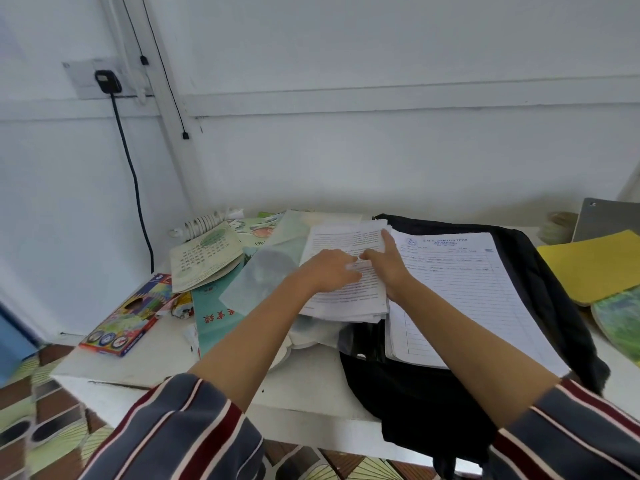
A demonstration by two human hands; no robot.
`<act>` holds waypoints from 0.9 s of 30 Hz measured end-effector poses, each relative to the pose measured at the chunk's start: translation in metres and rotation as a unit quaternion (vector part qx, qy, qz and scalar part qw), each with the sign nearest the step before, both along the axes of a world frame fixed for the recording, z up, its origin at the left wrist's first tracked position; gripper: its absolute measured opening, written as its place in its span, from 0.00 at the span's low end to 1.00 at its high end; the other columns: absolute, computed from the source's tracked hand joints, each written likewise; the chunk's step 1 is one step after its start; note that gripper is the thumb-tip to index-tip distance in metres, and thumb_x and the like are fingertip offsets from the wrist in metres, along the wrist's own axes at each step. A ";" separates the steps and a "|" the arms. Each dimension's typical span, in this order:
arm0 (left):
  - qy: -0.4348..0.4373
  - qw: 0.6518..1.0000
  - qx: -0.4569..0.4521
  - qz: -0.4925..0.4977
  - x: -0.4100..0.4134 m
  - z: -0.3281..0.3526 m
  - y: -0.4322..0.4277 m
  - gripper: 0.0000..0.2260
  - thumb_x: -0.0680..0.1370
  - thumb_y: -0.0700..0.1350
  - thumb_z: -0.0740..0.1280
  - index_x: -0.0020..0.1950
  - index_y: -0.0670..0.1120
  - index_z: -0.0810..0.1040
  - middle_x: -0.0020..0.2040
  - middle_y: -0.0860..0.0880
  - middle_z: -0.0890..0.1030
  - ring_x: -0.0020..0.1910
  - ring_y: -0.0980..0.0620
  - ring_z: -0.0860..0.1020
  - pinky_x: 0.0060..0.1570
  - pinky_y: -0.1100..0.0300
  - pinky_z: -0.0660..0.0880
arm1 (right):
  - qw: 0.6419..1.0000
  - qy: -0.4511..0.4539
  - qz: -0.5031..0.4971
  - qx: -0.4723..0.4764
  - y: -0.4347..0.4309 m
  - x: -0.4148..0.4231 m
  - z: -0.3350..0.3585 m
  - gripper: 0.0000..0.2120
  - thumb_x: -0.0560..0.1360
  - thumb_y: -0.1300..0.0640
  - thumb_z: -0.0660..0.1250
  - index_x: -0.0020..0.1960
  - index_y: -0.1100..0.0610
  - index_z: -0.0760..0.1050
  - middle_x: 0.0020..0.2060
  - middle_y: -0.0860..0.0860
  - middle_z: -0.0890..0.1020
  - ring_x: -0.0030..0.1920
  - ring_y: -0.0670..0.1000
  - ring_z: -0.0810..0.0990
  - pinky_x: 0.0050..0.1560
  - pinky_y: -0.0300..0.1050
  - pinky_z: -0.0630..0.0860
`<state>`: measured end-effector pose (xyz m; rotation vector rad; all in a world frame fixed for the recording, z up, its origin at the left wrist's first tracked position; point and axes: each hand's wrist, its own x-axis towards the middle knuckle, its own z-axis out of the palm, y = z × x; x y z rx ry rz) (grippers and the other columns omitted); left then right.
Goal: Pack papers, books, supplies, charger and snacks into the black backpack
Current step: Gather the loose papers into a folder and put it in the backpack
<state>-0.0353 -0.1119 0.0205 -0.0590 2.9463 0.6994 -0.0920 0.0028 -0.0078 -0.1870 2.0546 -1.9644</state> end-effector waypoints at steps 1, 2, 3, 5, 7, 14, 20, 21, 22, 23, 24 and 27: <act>0.014 0.999 0.040 0.013 0.001 0.003 -0.005 0.19 0.80 0.49 0.61 0.69 0.44 0.71 0.69 0.45 0.71 0.67 0.47 0.70 0.63 0.57 0.65 | 1.000 0.011 -0.009 0.010 -0.001 0.000 -0.001 0.35 0.76 0.65 0.59 0.76 0.50 0.45 0.67 0.53 0.68 0.60 0.55 0.72 0.57 0.50 0.72; 0.047 0.995 0.081 0.046 0.001 0.006 -0.014 0.18 0.79 0.49 0.62 0.67 0.44 0.73 0.68 0.46 0.73 0.66 0.48 0.71 0.63 0.58 0.65 | 0.999 0.018 -0.017 0.033 0.000 0.000 -0.002 0.36 0.76 0.64 0.59 0.76 0.50 0.43 0.65 0.53 0.69 0.59 0.55 0.73 0.58 0.51 0.72; 0.094 0.986 0.101 0.098 0.000 0.007 -0.026 0.16 0.79 0.48 0.62 0.66 0.44 0.74 0.67 0.46 0.74 0.65 0.48 0.72 0.63 0.58 0.66 | 0.998 0.021 -0.025 0.061 0.002 -0.001 -0.002 0.35 0.76 0.63 0.59 0.76 0.51 0.42 0.62 0.52 0.71 0.56 0.55 0.74 0.58 0.53 0.72; 0.148 0.963 0.051 0.221 -0.003 0.007 -0.056 0.17 0.79 0.46 0.60 0.67 0.45 0.72 0.67 0.45 0.73 0.65 0.46 0.71 0.63 0.54 0.67 | 0.994 -0.006 -0.033 0.101 0.011 -0.003 -0.001 0.31 0.77 0.62 0.59 0.74 0.55 0.48 0.57 0.53 0.74 0.53 0.55 0.75 0.55 0.53 0.74; 0.101 0.947 -0.020 0.304 -0.001 0.002 -0.082 0.21 0.78 0.46 0.59 0.70 0.45 0.66 0.69 0.42 0.69 0.66 0.41 0.68 0.63 0.50 0.66 | 0.992 -0.035 -0.006 0.125 0.022 -0.004 0.000 0.22 0.77 0.63 0.59 0.69 0.59 0.57 0.57 0.56 0.75 0.53 0.56 0.76 0.53 0.53 0.76; 0.036 0.948 0.020 0.317 0.004 -0.007 -0.103 0.23 0.78 0.45 0.59 0.73 0.43 0.59 0.69 0.40 0.69 0.69 0.40 0.65 0.69 0.52 0.54 | 0.995 -0.094 0.027 0.029 0.031 0.000 0.006 0.20 0.73 0.75 0.60 0.62 0.63 0.67 0.56 0.61 0.78 0.48 0.57 0.79 0.41 0.46 0.78; 0.041 0.941 0.048 0.333 0.004 -0.004 -0.105 0.23 0.79 0.42 0.59 0.73 0.44 0.59 0.70 0.42 0.68 0.69 0.41 0.66 0.68 0.53 0.56 | 0.992 -0.112 0.030 -0.052 0.014 0.006 0.002 0.26 0.71 0.76 0.63 0.67 0.61 0.64 0.44 0.57 0.80 0.40 0.54 0.81 0.37 0.44 0.78; 0.044 0.938 0.055 0.339 0.004 -0.004 -0.105 0.23 0.78 0.42 0.60 0.73 0.43 0.59 0.70 0.42 0.68 0.68 0.41 0.67 0.67 0.53 0.58 | 0.992 -0.110 0.020 -0.052 0.010 0.007 0.002 0.24 0.71 0.76 0.63 0.65 0.62 0.65 0.45 0.58 0.80 0.41 0.54 0.81 0.37 0.43 0.78; 0.045 0.936 0.061 0.343 0.004 -0.004 -0.105 0.24 0.78 0.42 0.60 0.73 0.43 0.60 0.69 0.42 0.69 0.67 0.41 0.67 0.66 0.53 0.60 | 0.993 -0.106 0.008 -0.049 0.006 0.008 0.001 0.22 0.71 0.76 0.63 0.62 0.63 0.67 0.48 0.59 0.80 0.42 0.54 0.81 0.37 0.43 0.79; 0.045 0.935 0.065 0.345 0.005 -0.003 -0.105 0.24 0.78 0.42 0.60 0.73 0.42 0.60 0.69 0.42 0.69 0.66 0.41 0.68 0.66 0.53 0.62 | 0.994 -0.099 -0.004 -0.046 0.003 0.009 0.002 0.19 0.71 0.76 0.64 0.60 0.63 0.68 0.52 0.61 0.80 0.44 0.55 0.81 0.37 0.43 0.79; 0.045 0.935 0.069 0.346 0.006 -0.002 -0.104 0.24 0.78 0.42 0.61 0.73 0.42 0.60 0.69 0.42 0.69 0.66 0.41 0.69 0.66 0.53 0.63 | 0.996 -0.085 -0.012 -0.036 -0.001 0.010 0.002 0.17 0.72 0.76 0.64 0.58 0.64 0.68 0.54 0.62 0.79 0.47 0.56 0.81 0.39 0.43 0.79; 0.051 0.935 0.085 0.340 0.008 0.000 -0.103 0.24 0.77 0.44 0.63 0.72 0.42 0.62 0.69 0.41 0.69 0.66 0.41 0.68 0.67 0.50 0.63 | 0.997 0.023 0.014 0.078 -0.009 0.016 0.003 0.13 0.74 0.70 0.65 0.58 0.66 0.71 0.55 0.60 0.79 0.55 0.57 0.79 0.49 0.43 0.77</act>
